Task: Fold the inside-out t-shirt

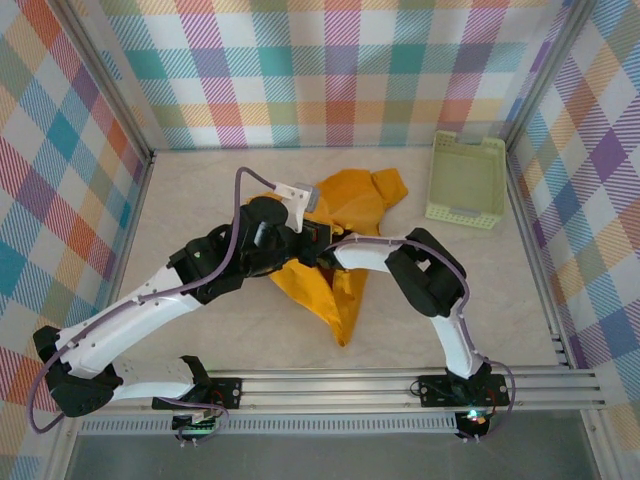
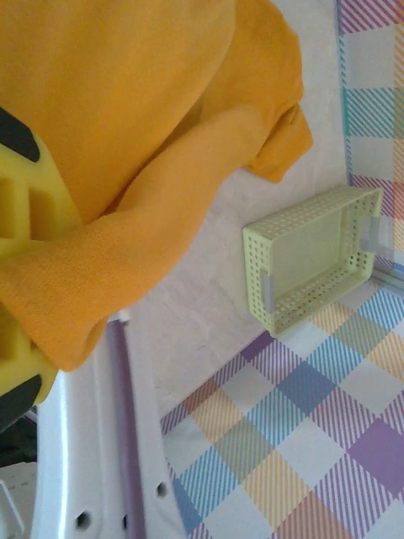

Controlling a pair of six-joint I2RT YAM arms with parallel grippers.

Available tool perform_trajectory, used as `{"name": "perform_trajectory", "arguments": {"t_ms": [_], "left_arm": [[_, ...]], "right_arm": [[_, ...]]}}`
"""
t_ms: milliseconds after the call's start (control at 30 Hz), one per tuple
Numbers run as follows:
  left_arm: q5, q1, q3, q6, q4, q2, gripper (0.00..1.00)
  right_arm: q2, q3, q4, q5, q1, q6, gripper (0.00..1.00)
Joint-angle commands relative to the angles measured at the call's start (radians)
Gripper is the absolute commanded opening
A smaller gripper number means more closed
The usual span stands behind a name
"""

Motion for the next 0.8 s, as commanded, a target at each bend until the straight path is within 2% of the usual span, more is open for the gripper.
{"name": "perform_trajectory", "arguments": {"t_ms": [0,33,367,600,767], "left_arm": [[0.019,-0.005,0.045,-0.014,-0.027,-0.007,0.05],[0.021,-0.004,0.047,-0.015,-0.027,-0.010,0.05],[0.025,-0.004,0.116,-0.013,-0.042,-0.070,0.05],[0.105,-0.006,0.166,-0.036,-0.021,-0.041,0.05],[0.112,-0.006,0.214,-0.040,-0.018,-0.008,0.05]], "right_arm": [[0.059,0.086,-0.200,-0.004,-0.040,0.116,0.93],[0.073,0.105,-0.222,-0.013,-0.047,0.127,1.00],[0.194,0.314,-0.488,-0.042,-0.087,0.254,1.00],[0.416,0.739,-0.885,-0.046,-0.098,0.284,1.00],[0.503,0.900,-1.024,-0.053,-0.095,0.283,1.00]]}}
